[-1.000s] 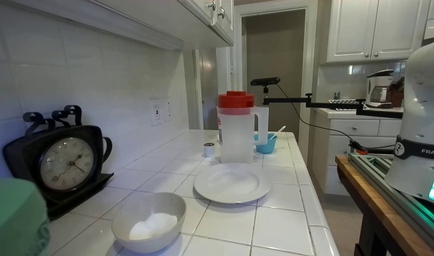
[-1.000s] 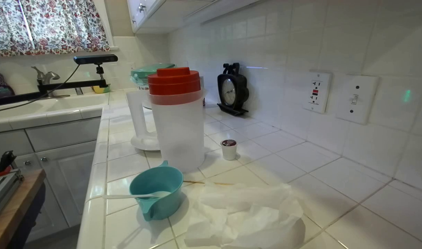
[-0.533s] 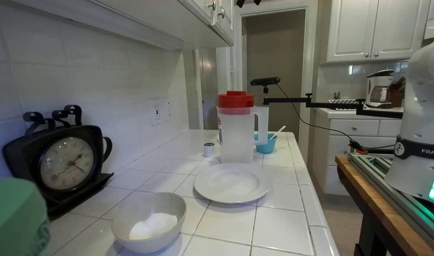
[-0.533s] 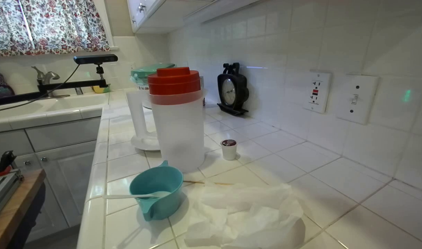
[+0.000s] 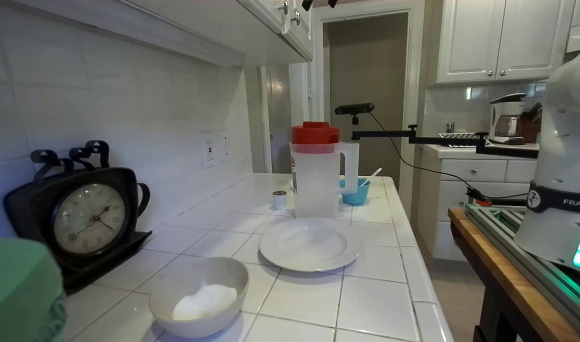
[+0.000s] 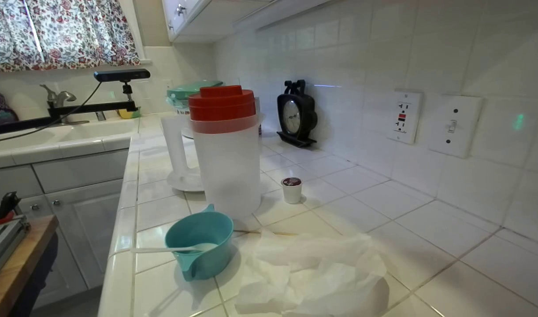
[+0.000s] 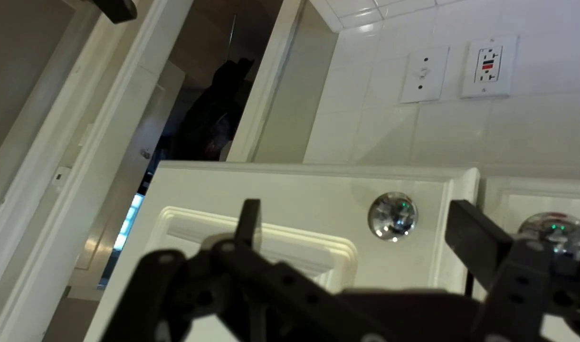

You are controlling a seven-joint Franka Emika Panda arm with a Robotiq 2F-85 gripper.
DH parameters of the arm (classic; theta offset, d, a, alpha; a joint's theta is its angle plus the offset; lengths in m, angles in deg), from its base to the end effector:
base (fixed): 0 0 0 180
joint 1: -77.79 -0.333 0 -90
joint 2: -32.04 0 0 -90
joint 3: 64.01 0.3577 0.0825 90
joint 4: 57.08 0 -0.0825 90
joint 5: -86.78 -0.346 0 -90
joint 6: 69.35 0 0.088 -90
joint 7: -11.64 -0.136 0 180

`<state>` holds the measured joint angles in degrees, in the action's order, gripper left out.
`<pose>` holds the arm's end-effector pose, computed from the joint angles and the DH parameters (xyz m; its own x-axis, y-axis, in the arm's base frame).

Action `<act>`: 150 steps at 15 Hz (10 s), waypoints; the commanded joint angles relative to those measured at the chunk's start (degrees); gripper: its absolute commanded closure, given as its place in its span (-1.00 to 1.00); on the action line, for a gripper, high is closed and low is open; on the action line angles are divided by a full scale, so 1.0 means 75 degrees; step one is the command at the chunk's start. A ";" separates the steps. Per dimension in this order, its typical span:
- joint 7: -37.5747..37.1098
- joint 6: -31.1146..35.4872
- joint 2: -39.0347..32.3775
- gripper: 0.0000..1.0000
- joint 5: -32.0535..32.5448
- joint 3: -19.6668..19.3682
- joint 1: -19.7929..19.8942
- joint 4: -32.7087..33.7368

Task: Open the cabinet door on the right

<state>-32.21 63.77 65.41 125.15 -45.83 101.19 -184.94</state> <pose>0.3872 -0.0188 0.6795 0.5860 -0.1875 0.7883 -0.6061 -0.7471 0.2729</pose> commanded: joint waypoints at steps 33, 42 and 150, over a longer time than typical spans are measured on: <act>-0.2859 -0.1831 -0.1469 -1.00 0.2446 -0.1279 -0.2159 0.1092; -0.3217 -0.1869 -0.1561 -0.39 0.2646 -0.1305 -0.2294 0.1141; -0.3775 -0.2672 -0.1199 0.47 0.2393 -0.1423 -0.3189 0.0939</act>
<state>-61.46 43.90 56.38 142.59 -56.23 77.59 -178.60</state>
